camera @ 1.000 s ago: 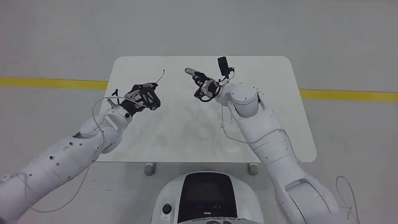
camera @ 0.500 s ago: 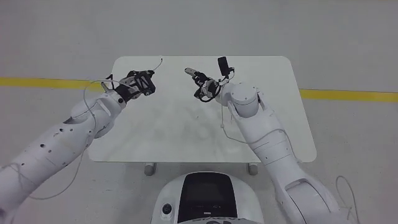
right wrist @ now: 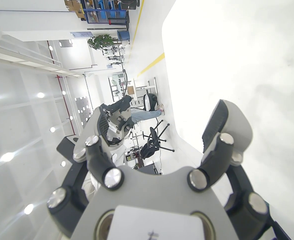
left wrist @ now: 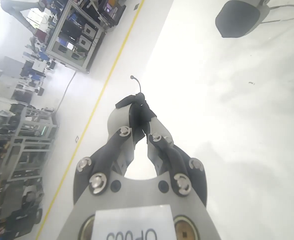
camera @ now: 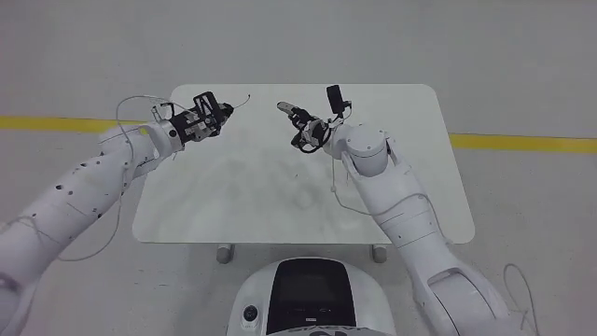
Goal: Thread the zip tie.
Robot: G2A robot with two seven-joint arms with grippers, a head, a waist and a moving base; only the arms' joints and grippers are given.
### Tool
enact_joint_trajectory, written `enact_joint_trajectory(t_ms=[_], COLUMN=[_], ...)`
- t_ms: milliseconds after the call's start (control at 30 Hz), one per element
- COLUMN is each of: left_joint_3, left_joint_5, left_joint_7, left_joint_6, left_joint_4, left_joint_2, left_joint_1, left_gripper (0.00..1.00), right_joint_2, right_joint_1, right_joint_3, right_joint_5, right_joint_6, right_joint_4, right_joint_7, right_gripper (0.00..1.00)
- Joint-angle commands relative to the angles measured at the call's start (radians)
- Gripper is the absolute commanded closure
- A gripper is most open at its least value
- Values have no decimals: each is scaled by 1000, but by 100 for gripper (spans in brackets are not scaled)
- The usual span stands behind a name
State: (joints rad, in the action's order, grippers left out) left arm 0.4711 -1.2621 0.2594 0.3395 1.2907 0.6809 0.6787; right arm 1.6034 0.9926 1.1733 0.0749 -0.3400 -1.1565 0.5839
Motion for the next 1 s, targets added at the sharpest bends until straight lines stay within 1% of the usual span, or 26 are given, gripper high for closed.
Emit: enact_joint_trajectory(t_ms=[0, 33, 67, 100, 333, 367, 433, 500, 533, 667, 700, 867, 933, 967], left_joint_3=[-61, -88, -108, -114, -114, -112, -105, -113, -119, -174, -193, -272, -299, -301], left_joint_5=[93, 139, 170, 174, 174, 189, 284, 388, 446, 623, 675, 860, 940, 975], left_joint_7=[16, 22, 32, 36, 36, 29, 11, -38, -59, -138, -160, -235, -256, -277], left_joint_6=[0, 0, 0, 0, 0, 0, 0, 0, 0, 0, 0, 0, 0, 0], left_joint_4=[-24, -28, -36, -41, -41, -38, -45, -50, -46, -27, -22, -8, -10, -2], left_joint_2=[4, 5, 6, 6, 6, 7, 8, 10, 10, 8, 7, 2, 1, 2], left_joint_1=[-27, -36, -53, -59, -59, -52, -46, -49, -54, -88, -102, -156, -176, -178], left_gripper=[100, 100, 100, 100, 100, 100, 100, 100, 100, 100, 100, 100, 100, 100], right_joint_2=[0, 0, 0, 0, 0, 0, 0, 0, 0, 0, 0, 0, 0, 0], right_joint_1=[0, 0, 0, 0, 0, 0, 0, 0, 0, 0, 0, 0, 0, 0], right_joint_3=[0, 0, 0, 0, 0, 0, 0, 0, 0, 0, 0, 0, 0, 0], right_joint_5=[0, 0, 0, 0, 0, 0, 0, 0, 0, 0, 0, 0, 0, 0], right_joint_6=[0, 0, 0, 0, 0, 0, 0, 0, 0, 0, 0, 0, 0, 0], right_joint_4=[0, 0, 0, 0, 0, 0, 0, 0, 0, 0, 0, 0, 0, 0], right_joint_7=[0, 0, 0, 0, 0, 0, 0, 0, 0, 0, 0, 0, 0, 0], right_gripper=[0, 0, 0, 0, 0, 0, 0, 0, 0, 0, 0, 0, 0, 0])
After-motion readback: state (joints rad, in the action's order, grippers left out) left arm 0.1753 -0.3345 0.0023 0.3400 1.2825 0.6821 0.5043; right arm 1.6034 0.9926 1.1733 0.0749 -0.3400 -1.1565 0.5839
